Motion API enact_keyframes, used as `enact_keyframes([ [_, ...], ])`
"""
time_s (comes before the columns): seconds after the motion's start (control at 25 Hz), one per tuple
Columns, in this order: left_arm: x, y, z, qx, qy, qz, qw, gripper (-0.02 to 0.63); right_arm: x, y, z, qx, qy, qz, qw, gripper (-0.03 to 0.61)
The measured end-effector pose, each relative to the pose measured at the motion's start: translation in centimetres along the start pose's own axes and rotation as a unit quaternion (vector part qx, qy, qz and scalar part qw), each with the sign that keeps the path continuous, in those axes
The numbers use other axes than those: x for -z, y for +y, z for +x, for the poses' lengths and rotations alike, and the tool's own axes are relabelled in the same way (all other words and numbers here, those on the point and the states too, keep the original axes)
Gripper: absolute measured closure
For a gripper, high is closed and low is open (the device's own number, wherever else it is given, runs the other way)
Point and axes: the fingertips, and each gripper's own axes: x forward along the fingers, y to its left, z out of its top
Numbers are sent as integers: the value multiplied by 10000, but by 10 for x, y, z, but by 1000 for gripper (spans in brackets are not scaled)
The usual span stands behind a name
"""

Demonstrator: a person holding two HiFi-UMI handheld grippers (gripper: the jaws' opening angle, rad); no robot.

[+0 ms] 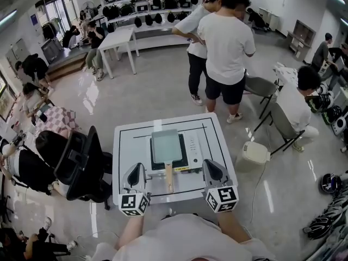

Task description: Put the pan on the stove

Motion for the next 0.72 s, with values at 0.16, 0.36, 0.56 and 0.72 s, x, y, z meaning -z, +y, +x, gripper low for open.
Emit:
enact_keyframes([
  [0.16,-4,-24,-6,200,-138,148,9996,603,2,6,0,-72,14,6,10000,571],
  [0.36,5,-39,-10,349,-55,-12,9994,603,7,12,-2,-152,47,1,9999,571],
  [0.56,8,-49,-12,457,50,13,9989,603,6,13,-5,-171,53,26,9998,571],
  [0.72,7,-52,-10,570,96,-35,9983,603,4,12,-6,-151,52,28,9999,571],
])
